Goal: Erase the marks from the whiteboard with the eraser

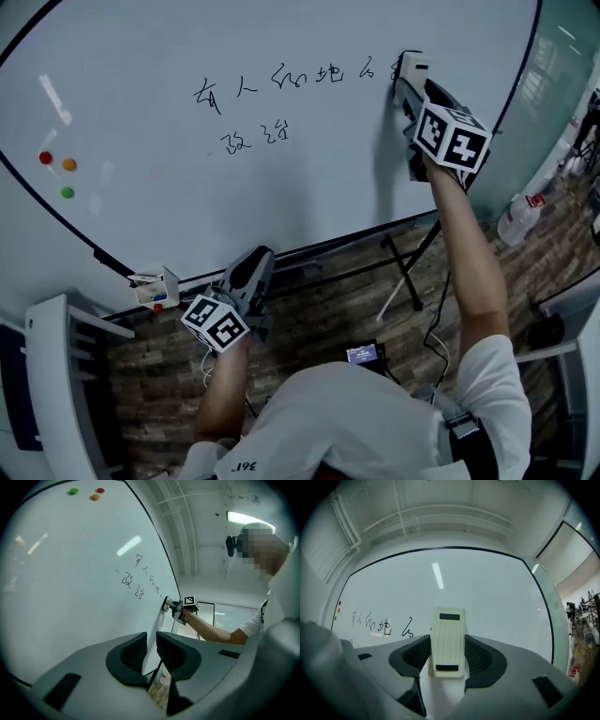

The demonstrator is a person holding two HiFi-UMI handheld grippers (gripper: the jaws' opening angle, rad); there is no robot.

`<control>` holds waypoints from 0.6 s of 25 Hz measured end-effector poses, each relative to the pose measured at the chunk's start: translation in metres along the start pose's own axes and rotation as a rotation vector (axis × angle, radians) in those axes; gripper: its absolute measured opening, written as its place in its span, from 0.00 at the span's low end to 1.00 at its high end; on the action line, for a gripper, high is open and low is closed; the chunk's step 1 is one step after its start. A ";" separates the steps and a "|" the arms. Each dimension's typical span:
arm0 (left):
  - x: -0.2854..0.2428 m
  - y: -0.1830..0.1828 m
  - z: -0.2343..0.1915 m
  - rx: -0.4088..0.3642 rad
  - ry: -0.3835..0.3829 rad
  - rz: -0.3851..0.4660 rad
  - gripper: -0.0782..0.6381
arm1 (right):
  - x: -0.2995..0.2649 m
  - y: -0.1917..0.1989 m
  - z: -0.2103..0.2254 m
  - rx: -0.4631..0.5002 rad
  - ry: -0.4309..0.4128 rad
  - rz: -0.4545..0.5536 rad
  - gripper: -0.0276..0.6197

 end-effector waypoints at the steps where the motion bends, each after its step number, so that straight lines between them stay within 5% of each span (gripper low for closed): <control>1: 0.001 -0.001 -0.001 0.004 -0.005 0.000 0.18 | 0.000 -0.001 -0.005 0.005 -0.001 0.003 0.43; 15: 0.015 -0.007 -0.008 0.015 0.003 0.000 0.18 | -0.001 -0.002 -0.052 0.037 -0.010 -0.008 0.43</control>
Point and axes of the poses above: the fingertips, and each gripper's own axes: x backward along the fingers, z to its right, y out of its underside, the point moved 3 cm from there along x, backward along the fingers, and after that the axes turned 1 degree about z, right-handed, at the moved point
